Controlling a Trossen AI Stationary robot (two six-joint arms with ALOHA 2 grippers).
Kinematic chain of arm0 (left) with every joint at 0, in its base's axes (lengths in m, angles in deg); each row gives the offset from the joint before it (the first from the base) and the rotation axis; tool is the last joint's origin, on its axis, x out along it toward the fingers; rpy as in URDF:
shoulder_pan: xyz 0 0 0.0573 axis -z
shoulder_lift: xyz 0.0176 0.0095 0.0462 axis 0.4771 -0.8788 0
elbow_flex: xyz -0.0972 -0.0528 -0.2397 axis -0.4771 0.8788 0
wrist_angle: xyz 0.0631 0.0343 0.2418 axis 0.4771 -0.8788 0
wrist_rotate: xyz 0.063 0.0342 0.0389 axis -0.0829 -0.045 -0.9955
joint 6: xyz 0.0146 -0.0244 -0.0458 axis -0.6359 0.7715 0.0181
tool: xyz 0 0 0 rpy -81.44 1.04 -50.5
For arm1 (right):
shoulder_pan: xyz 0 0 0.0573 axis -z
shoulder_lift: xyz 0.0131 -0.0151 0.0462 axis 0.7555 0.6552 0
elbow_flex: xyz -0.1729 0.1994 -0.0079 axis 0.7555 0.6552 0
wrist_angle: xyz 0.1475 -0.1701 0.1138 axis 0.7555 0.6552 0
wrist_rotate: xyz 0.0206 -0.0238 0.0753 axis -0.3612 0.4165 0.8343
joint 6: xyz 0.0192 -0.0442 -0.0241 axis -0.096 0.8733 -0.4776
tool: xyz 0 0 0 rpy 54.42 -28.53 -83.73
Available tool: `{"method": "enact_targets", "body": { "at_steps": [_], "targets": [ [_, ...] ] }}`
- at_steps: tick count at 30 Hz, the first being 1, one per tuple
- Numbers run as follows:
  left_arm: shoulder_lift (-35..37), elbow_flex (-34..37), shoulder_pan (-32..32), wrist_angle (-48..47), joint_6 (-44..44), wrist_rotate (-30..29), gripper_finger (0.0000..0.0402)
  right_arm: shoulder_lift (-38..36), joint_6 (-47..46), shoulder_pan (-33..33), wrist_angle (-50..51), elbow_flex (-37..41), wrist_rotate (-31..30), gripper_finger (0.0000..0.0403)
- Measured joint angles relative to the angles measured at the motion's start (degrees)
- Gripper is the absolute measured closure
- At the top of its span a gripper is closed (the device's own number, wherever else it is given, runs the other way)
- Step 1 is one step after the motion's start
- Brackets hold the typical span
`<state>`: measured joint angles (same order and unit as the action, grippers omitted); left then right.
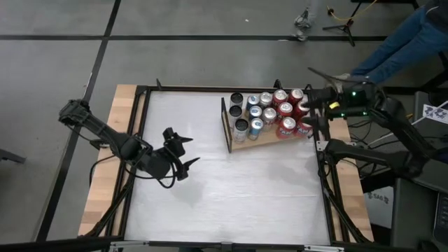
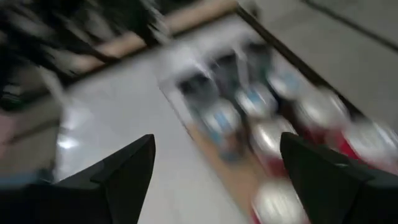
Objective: Place canned beverage on shelf
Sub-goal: Return to Home Position
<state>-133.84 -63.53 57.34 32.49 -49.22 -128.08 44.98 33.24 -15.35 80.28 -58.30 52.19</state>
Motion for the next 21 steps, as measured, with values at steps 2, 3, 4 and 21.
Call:
{"method": "enact_targets", "body": {
  "at_steps": [2,3,4,21],
  "targets": [
    [0.1,0.0,-1.4,3.2,-4.3,2.0,0.0074,0.6,0.0,0.0,-6.5,0.0,5.7,0.0070],
    [0.3,0.0,-2.2,4.5,-6.2,3.1,0.0082,1.0,-0.1,0.0,-9.9,0.0,9.2,0.0070],
    [0.8,0.0,-2.9,5.7,-8.3,4.2,0.0091,1.4,-0.1,0.0,-13.2,0.0,12.9,0.0070],
    [23.0,0.0,-12.8,6.8,-23.0,13.1,0.0311,3.5,-3.0,0.0,-34.0,0.1,18.1,0.0187]
  ]
}}
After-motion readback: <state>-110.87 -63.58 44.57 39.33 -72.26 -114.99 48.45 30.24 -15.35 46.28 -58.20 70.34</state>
